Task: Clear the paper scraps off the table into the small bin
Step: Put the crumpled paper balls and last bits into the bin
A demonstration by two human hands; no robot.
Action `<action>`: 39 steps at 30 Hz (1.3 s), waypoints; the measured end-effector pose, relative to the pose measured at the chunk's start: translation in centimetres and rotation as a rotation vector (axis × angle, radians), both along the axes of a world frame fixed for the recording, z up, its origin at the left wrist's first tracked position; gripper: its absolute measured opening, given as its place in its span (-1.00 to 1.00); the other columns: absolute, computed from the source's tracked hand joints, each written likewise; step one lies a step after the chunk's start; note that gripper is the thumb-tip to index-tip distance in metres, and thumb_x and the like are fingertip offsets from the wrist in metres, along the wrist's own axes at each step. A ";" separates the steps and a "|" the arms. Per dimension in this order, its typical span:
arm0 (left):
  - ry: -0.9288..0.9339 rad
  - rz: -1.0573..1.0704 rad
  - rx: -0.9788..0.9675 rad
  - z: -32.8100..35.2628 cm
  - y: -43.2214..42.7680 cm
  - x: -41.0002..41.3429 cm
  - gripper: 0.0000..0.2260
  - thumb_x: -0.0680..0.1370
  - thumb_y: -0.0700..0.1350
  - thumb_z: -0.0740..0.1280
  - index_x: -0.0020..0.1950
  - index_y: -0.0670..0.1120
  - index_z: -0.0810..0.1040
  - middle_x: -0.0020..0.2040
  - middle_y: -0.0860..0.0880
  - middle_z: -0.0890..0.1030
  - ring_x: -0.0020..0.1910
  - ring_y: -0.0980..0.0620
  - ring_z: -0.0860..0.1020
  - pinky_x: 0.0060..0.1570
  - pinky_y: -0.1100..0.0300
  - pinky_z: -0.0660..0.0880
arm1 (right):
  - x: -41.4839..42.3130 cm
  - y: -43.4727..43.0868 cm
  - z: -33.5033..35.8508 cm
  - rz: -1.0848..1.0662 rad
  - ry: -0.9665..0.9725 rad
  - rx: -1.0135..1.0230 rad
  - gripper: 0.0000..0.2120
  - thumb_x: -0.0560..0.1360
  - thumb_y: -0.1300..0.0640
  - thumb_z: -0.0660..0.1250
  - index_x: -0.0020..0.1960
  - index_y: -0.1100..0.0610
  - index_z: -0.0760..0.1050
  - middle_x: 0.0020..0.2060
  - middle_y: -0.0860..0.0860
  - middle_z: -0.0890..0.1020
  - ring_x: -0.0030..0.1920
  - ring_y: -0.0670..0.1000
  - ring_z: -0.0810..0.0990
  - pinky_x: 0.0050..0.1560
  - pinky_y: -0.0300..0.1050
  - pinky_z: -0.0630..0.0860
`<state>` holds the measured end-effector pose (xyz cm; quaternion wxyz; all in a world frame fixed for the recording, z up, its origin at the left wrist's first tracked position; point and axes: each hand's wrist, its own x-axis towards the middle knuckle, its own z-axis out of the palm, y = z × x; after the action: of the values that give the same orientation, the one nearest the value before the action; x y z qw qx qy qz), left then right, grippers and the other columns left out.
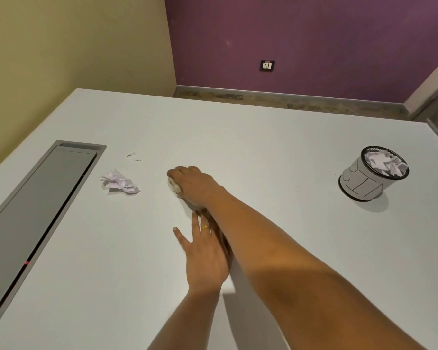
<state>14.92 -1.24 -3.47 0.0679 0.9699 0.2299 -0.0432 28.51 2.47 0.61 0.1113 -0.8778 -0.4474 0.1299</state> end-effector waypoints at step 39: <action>-0.110 -0.010 -0.045 0.5 -0.8 0.1 -0.47 0.50 0.03 -0.06 0.40 -0.15 0.30 0.46 -0.15 0.30 0.48 -0.13 0.20 0.32 -0.38 0.11 | 4.1 -26.7 4.8 -1.007 -0.326 0.293 -0.47 0.56 0.39 0.05 0.50 0.25 0.02 0.37 0.31 0.23 0.27 0.27 0.39 0.29 0.07 0.35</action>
<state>15.05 -2.05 -2.97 0.1020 0.9701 0.2201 0.0047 32.61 -24.28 5.46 0.2099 -0.9675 0.0031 -0.1408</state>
